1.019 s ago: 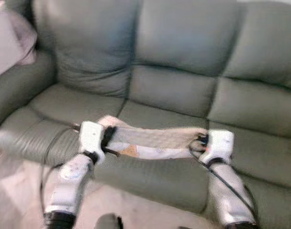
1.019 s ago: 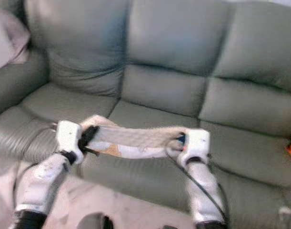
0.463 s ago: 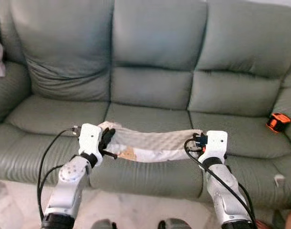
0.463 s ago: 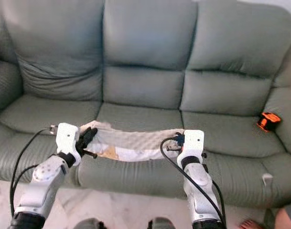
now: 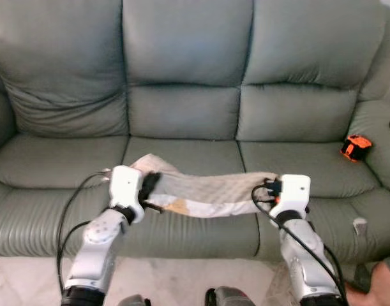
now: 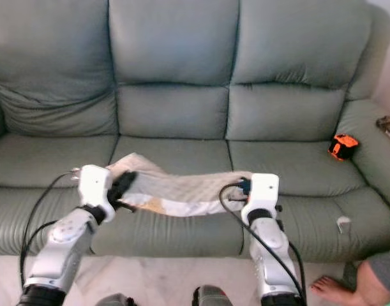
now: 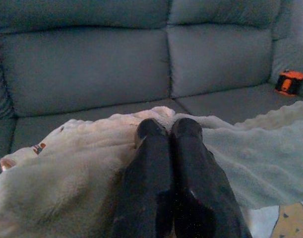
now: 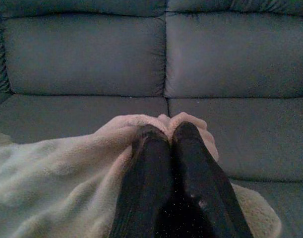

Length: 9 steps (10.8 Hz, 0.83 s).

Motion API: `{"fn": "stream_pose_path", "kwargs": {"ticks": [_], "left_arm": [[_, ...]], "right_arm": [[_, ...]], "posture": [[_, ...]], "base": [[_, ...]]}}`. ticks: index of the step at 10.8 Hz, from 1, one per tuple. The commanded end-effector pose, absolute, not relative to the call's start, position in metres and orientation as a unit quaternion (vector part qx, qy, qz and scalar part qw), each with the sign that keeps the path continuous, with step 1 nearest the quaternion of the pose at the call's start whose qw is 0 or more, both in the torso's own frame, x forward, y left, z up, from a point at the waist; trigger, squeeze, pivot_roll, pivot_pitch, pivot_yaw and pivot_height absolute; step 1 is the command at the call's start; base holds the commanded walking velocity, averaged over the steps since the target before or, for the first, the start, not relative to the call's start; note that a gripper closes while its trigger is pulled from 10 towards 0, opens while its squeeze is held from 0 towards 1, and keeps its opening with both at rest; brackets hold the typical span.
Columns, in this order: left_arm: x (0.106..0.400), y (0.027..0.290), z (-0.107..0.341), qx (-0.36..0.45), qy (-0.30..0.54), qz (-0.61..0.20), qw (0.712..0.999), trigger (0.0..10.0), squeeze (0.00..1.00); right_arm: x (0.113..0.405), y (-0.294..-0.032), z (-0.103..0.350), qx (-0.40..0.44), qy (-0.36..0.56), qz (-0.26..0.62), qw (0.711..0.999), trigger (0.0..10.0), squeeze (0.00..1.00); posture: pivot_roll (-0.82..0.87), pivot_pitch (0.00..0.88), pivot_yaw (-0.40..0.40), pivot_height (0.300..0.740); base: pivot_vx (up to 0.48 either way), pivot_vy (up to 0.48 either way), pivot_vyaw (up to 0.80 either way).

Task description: Move the pillow to the sofa

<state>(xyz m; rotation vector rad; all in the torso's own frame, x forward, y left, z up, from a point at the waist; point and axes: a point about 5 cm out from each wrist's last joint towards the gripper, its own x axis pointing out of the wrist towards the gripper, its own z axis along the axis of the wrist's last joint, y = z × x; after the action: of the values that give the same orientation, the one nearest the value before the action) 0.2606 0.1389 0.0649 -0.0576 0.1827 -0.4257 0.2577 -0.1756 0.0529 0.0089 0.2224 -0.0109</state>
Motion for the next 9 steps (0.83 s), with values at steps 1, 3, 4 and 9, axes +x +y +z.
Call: {"fn": "stream_pose_path", "kwargs": {"ticks": [1, 3, 4, 9], "left_arm": [[0.2629, 0.1395, 0.0738, -0.026, 0.073, -0.216, 0.973, 10.0, 0.00], [0.2628, 0.1386, 0.0741, -0.028, 0.073, -0.216, 0.973, 10.0, 0.00], [0.2629, 0.1383, 0.0739, -0.028, 0.073, -0.214, 0.974, 10.0, 0.00], [0.2651, 0.1462, 0.0712, 0.018, 0.073, -0.184, 0.980, 10.0, 0.00]], "right_arm": [[0.2608, -0.1718, 0.0584, 0.004, 0.096, 0.000, 0.995, 10.0, 0.00], [0.2608, -0.1726, 0.0588, 0.001, 0.097, 0.001, 0.995, 10.0, 0.00], [0.2613, -0.1714, 0.0597, 0.000, 0.095, 0.006, 0.995, 10.0, 0.00], [0.2609, -0.1675, 0.0622, 0.006, 0.089, 0.012, 0.996, 10.0, 0.00]], "posture": [[-0.04, 0.000, -0.015, 0.740], [-0.04, 0.000, -0.017, 0.740], [-0.04, 0.000, -0.019, 0.740], [-0.04, 0.000, -0.026, 0.740]], "base": [[0.296, 0.000, 0.00], [0.294, 0.000, 0.00], [0.285, 0.000, 0.00], [0.104, 0.000, 0.00]]}}
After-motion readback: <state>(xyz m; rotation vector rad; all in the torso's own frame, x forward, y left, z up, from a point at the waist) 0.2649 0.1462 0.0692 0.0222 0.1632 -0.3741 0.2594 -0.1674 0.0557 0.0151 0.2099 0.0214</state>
